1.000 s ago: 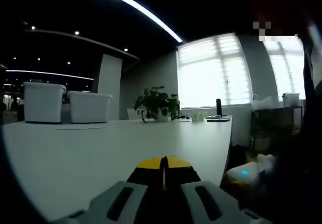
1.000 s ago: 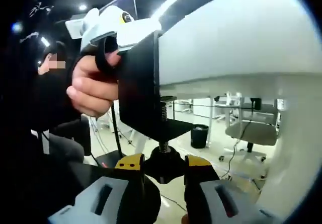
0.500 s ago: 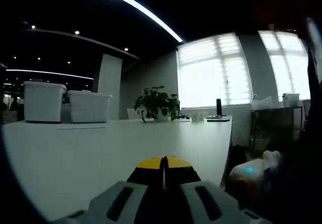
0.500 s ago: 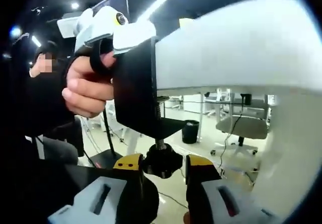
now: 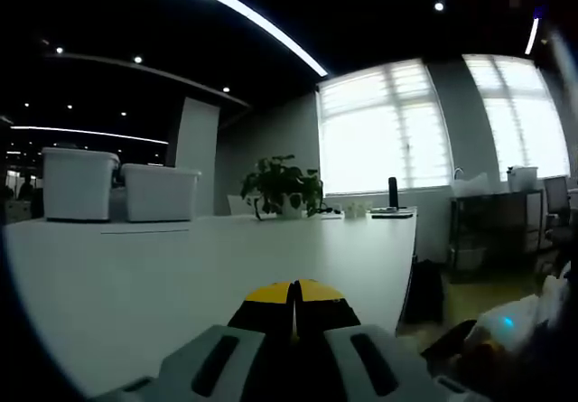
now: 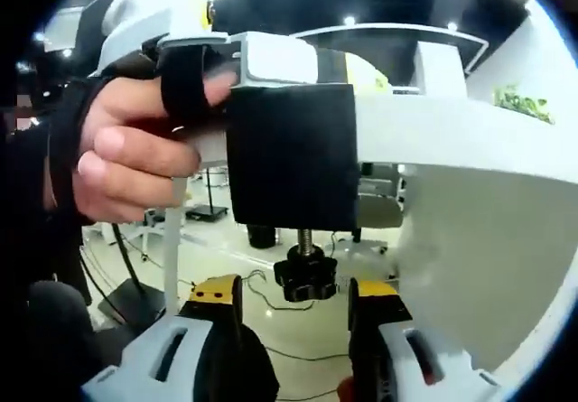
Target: Clamp the fixed fixture on the desktop, loosen the retaining clip, secure it to the edge of the desk, and tighten the retaining clip.
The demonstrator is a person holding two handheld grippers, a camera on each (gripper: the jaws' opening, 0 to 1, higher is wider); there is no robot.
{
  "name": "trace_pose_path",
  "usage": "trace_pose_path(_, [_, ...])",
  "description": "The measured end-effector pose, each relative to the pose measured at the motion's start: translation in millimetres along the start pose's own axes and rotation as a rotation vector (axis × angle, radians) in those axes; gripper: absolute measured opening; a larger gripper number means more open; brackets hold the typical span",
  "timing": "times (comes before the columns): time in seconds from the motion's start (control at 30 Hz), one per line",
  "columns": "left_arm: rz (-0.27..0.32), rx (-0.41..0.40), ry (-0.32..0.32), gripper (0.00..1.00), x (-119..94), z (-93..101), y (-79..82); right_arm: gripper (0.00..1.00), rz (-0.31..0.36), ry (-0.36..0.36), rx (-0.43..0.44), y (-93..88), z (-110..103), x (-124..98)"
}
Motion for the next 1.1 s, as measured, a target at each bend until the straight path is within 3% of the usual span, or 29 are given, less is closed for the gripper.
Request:
trace_pose_path(0.1, [0.002, 0.001, -0.003, 0.01, -1.0, 0.5, 0.4, 0.47, 0.009, -0.068, 0.023, 0.2, -2.0, 1.7])
trace_pose_path(0.23, [0.007, 0.003, -0.008, 0.01, -2.7, 1.3, 1.1, 0.44, -0.007, -0.099, 0.020, -0.2, 1.6, 5.7])
trace_pose_path(0.3, [0.009, 0.004, -0.008, 0.01, -3.2, 1.4, 1.4, 0.41, -0.001, -0.115, 0.020, 1.1, 4.3, 5.9])
trace_pose_path(0.43, [0.010, 0.005, -0.007, 0.01, -3.3, 1.2, 1.8, 0.24, -0.001, -0.148, 0.023, 2.5, 7.1, 3.1])
trace_pose_path(0.6, [0.007, 0.003, -0.007, 0.01, -3.4, 1.3, 1.9, 0.23, -0.001, -0.132, 0.035, 2.5, 7.9, 2.5])
trace_pose_path(0.73, [0.005, 0.003, -0.006, 0.01, -3.5, 1.3, 1.8, 0.22, -0.032, -0.019, -0.018, 3.4, 9.4, 2.1])
trace_pose_path(0.87, [0.002, 0.002, -0.006, 0.01, -3.5, 1.3, 1.7, 0.22, -0.036, 0.138, -0.044, 4.0, 11.7, 4.2])
trace_pose_path(1.1, [-0.002, -0.005, 0.000, 0.01, -1.5, 0.5, 1.0, 0.22, -0.006, 0.394, -0.056, 6.3, 15.5, 9.0])
Point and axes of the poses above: the point that each gripper's makers call its tool centre point, and the gripper's own axes: x roughly forward along the fingers, z roughly to its right, y roughly out of its top, the point moved 4 cm from there along -x, roughly backward along the fingers, and after that the axes turned 15 degrees about y, right-handed, at the moved point
